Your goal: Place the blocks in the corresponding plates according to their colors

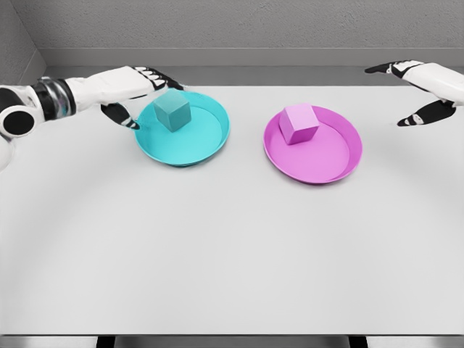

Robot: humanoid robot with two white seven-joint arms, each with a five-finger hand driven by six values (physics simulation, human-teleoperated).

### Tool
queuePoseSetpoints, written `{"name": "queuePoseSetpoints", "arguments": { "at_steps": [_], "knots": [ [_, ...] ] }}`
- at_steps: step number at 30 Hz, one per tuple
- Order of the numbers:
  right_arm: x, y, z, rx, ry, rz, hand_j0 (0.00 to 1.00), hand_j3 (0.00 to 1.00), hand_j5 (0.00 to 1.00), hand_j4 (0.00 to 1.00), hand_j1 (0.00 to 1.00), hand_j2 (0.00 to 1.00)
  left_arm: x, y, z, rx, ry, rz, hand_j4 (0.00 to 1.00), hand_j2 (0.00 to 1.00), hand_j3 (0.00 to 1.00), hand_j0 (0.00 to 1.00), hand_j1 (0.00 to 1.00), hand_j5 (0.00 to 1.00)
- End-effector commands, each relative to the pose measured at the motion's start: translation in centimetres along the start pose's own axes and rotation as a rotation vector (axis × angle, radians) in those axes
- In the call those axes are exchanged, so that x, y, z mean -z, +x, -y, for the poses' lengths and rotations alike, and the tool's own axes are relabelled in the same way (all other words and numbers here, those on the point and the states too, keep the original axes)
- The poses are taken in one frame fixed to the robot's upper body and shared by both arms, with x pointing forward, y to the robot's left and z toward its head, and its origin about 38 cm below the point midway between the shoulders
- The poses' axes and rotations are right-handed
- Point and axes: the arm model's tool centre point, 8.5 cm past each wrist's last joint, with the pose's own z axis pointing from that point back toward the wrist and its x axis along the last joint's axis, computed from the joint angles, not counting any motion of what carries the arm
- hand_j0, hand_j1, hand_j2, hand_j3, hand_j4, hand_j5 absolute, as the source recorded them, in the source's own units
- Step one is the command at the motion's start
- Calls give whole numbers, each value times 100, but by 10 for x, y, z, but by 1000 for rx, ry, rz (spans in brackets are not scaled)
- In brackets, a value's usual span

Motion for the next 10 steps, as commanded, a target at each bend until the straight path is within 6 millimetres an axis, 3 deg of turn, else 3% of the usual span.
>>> {"name": "queuePoseSetpoints", "arguments": {
  "at_steps": [1,2,3,6,10],
  "knots": [
    [-2,-1,0,0,1,-7,100,100,100,100,100,100,-77,-33,-21,-41,57,-77,100,100,100,100,100,100],
    [-2,-1,1,-1,0,-7,100,100,100,100,100,100,-100,-45,-20,-96,90,-109,100,100,100,100,100,100],
    [-2,-1,1,-1,0,-7,100,100,100,100,100,100,-109,-48,-6,-165,100,-108,100,100,100,100,100,100],
    [-1,2,2,-9,0,2,100,100,100,100,100,100,-110,-46,39,-240,42,-111,100,100,100,100,100,100],
    [-3,1,2,-19,9,-7,100,100,100,100,100,100,-110,-44,48,-253,28,-110,100,100,100,100,100,100]
  ]
}}
